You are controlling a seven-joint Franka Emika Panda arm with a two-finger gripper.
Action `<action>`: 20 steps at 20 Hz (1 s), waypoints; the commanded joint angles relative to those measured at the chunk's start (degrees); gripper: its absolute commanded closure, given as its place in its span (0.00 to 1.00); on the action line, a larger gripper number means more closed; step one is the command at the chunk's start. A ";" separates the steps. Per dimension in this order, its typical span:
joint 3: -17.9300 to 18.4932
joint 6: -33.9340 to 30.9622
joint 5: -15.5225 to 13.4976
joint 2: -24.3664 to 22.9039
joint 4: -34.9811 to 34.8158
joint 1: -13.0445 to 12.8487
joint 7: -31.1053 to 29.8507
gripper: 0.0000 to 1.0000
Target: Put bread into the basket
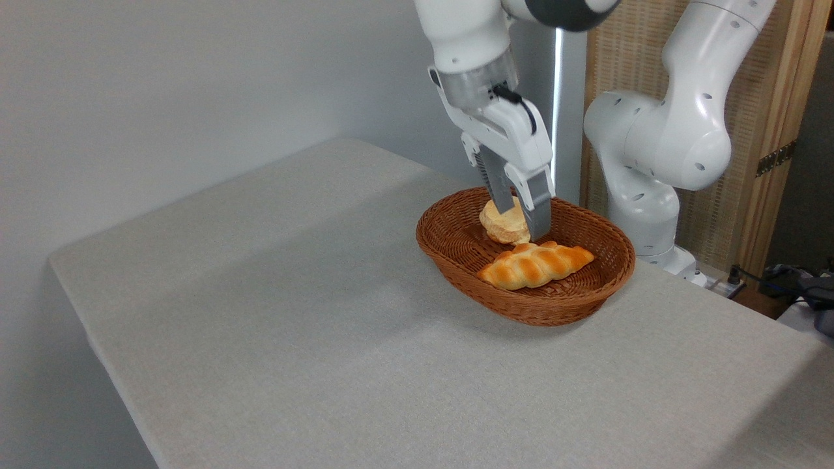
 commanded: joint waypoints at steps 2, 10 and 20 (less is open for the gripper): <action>0.88 0.20 0.06 7.41 12.30 -0.21 -1.26 0.00; 0.88 0.11 -4.95 25.86 36.13 -0.21 -11.20 0.00; -0.69 6.35 -9.69 33.62 44.06 2.94 -12.34 0.00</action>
